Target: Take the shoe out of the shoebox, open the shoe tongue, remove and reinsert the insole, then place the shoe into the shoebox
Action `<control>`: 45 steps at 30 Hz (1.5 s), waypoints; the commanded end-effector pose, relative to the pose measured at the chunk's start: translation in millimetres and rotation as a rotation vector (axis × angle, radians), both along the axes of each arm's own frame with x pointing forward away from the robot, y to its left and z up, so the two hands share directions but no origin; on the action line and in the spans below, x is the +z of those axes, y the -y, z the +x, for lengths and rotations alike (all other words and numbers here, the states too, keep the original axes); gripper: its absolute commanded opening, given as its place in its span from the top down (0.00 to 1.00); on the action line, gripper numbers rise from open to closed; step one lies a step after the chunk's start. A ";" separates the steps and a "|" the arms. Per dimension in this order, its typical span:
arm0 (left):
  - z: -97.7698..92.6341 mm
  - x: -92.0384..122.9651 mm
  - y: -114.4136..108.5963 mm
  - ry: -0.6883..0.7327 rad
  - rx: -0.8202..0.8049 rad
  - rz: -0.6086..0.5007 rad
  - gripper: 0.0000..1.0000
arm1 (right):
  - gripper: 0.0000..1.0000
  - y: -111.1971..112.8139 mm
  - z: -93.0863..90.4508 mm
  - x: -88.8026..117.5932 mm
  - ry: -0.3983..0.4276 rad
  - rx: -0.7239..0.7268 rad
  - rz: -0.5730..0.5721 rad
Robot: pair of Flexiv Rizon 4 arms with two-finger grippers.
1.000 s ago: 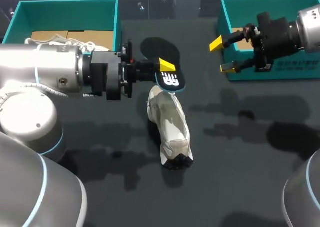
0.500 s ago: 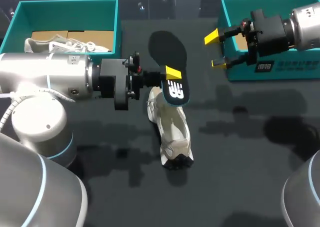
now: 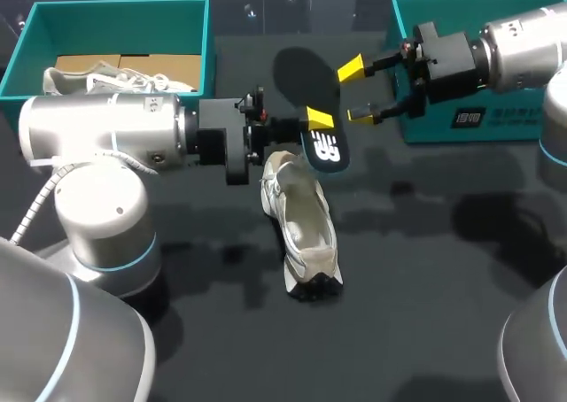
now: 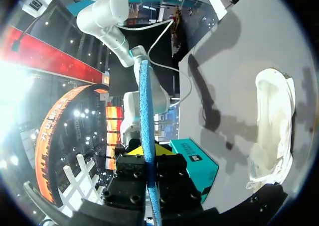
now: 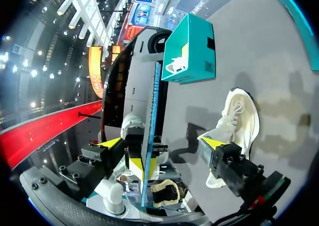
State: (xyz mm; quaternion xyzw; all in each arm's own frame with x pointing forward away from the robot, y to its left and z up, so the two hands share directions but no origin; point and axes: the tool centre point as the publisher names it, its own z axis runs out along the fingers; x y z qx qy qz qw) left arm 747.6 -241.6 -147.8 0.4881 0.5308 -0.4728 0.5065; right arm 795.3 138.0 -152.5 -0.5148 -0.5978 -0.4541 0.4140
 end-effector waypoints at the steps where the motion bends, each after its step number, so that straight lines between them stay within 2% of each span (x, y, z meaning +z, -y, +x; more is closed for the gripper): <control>1: 2.9 -2.9 13.0 0.001 0.028 -0.006 1.00 | 0.01 -9.2 -2.6 -4.9 -0.002 -0.018 0.021; 8: 5.0 -4.6 19.0 -0.004 0.047 -0.014 1.00 | 0.25 -20.1 -0.4 -7.0 -0.012 -0.020 0.045; 13: 5.0 -5.0 20.2 -0.003 0.050 -0.015 1.00 | 0.51 -21.8 0.9 -8.3 -0.016 -0.023 0.052; 14: 5.2 -5.5 20.3 -0.004 0.050 -0.014 1.00 | 0.53 -22.1 1.0 -8.3 -0.016 -0.023 0.053; 22: 6.4 -8.8 19.4 -0.019 0.036 -0.006 1.00 | 0.56 -25.1 1.4 -10.1 -0.023 0.005 0.060; 26: 6.8 -9.7 18.8 -0.020 0.028 0.000 1.00 | 0.60 -25.9 0.2 -10.9 -0.030 0.022 0.068; 30: 7.8 -10.3 18.4 -0.018 0.023 0.003 1.00 | 0.69 -25.7 -1.3 -11.2 -0.041 0.034 0.067; 36: 8.0 -11.9 18.7 -0.014 0.015 0.009 1.00 | 0.74 -24.4 -3.2 -11.6 -0.054 0.041 0.069; 37: 7.7 -12.4 18.9 -0.013 0.013 0.010 1.00 | 0.76 -24.2 -3.4 -11.7 -0.055 0.041 0.069; 38: 7.5 -13.0 19.1 -0.012 0.011 0.012 1.00 | 0.83 -24.0 -3.5 -11.8 -0.054 0.042 0.069; 39: 7.2 -13.6 19.3 -0.012 0.010 0.013 1.00 | 1.00 -23.8 -3.6 -11.8 -0.053 0.042 0.069; 44: 5.8 -15.4 18.5 -0.017 0.008 0.023 1.00 | 1.00 -23.0 -3.7 -12.3 -0.048 0.043 0.069; 45: 4.2 -14.8 16.5 -0.026 0.000 0.026 0.89 | 1.00 -22.9 -3.7 -12.4 -0.048 0.043 0.070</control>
